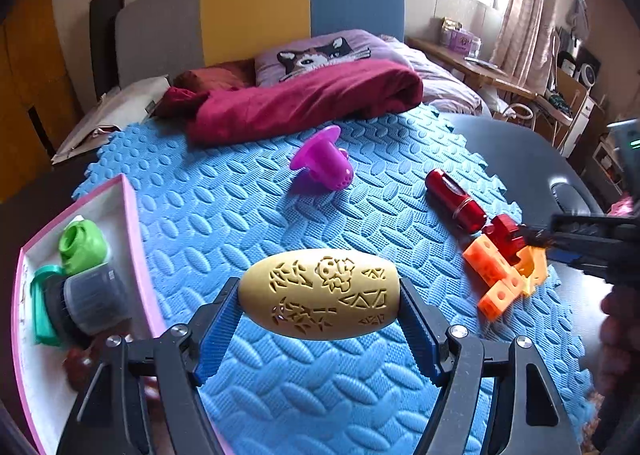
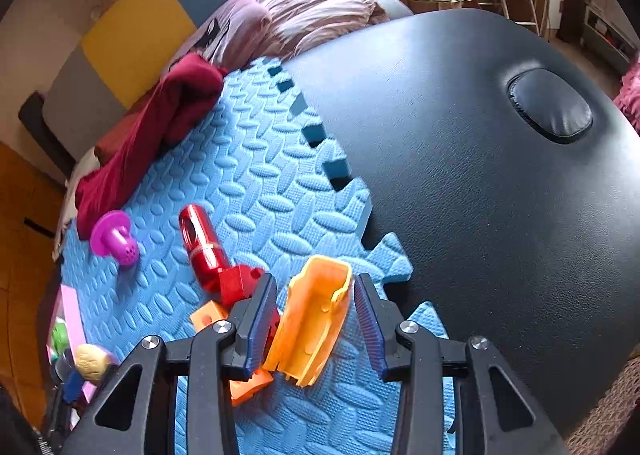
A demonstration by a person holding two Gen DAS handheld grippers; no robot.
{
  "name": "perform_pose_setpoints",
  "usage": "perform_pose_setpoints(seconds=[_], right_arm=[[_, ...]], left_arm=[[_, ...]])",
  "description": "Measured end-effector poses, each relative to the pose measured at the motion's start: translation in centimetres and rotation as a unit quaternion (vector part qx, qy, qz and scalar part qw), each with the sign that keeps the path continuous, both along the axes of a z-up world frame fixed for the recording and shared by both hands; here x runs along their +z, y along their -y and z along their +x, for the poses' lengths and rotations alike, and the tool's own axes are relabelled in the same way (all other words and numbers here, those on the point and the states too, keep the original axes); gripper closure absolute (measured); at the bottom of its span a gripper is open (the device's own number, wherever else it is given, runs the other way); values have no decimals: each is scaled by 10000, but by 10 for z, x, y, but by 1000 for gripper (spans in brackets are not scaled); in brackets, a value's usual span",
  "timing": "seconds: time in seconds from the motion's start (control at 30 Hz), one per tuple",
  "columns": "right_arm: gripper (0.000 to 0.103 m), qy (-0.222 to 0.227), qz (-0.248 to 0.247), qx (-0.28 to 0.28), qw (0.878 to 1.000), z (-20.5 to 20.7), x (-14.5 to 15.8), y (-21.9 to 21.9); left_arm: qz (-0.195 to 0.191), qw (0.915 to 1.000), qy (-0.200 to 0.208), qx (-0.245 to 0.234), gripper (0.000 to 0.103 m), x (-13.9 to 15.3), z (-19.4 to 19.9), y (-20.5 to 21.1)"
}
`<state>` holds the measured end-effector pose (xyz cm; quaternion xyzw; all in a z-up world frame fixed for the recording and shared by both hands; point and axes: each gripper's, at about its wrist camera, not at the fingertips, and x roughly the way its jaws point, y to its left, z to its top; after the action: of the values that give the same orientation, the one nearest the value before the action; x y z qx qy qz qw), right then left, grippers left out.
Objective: Organize rigid objects
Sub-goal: 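Drop the yellow egg in the tray with left gripper while right gripper holds the orange shell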
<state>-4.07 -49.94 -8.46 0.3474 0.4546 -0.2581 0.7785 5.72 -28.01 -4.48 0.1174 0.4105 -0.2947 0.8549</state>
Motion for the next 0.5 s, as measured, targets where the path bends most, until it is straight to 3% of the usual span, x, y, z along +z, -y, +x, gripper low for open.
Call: perform_pose_setpoints(seconds=[0.1, 0.23, 0.5], right_arm=[[76, -329, -329, 228, 9987, 9, -4, -10], [74, -787, -990, 613, 9901, 22, -8, -29], [76, -866, -1271, 761, 9852, 23, -5, -31]], left_arm=[[-141, 9999, 79, 1, 27, 9, -7, -10], [-387, 9991, 194, -21, 27, 25, -19, -26], [-770, 9966, 140, 254, 27, 44, -30, -81]])
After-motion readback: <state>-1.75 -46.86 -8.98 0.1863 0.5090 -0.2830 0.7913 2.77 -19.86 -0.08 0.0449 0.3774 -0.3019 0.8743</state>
